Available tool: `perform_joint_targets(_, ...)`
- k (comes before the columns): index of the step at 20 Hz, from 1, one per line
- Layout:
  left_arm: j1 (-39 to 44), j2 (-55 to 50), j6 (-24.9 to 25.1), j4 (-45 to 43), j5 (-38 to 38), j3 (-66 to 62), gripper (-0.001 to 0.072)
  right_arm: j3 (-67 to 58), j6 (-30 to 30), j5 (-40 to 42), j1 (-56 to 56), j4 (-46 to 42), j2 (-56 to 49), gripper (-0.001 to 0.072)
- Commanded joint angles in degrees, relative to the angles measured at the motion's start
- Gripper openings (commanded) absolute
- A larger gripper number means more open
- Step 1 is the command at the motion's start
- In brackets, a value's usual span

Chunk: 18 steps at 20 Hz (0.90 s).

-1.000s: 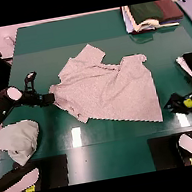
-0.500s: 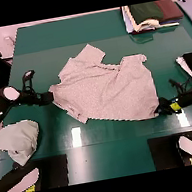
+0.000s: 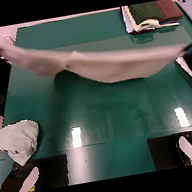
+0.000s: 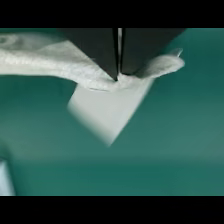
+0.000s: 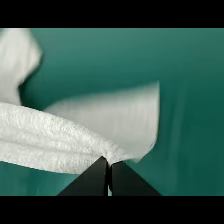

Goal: Fold the shirts.

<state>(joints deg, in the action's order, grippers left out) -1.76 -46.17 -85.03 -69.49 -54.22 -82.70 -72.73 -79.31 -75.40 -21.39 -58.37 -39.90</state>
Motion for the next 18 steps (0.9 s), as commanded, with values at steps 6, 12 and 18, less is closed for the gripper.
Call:
perform_joint_targets(6, -1.1, 2.4, 0.5, -0.7, -2.3, -31.4, 0.0022, -47.3, -2.1, -13.9, -11.1, -0.2, -9.2, 0.0010)
perform_joint_targets(12, -1.1, -8.7, 0.5, 0.9, -13.1, -28.0, 0.0023, -40.1, -4.2, -14.3, -7.0, -0.5, -14.7, 0.0010)
perform_joint_targets(18, 0.3, -29.0, 0.1, 8.2, -16.7, -11.1, 0.0023, -24.3, -6.8, -14.3, 8.7, -19.6, -29.9, 0.0010)
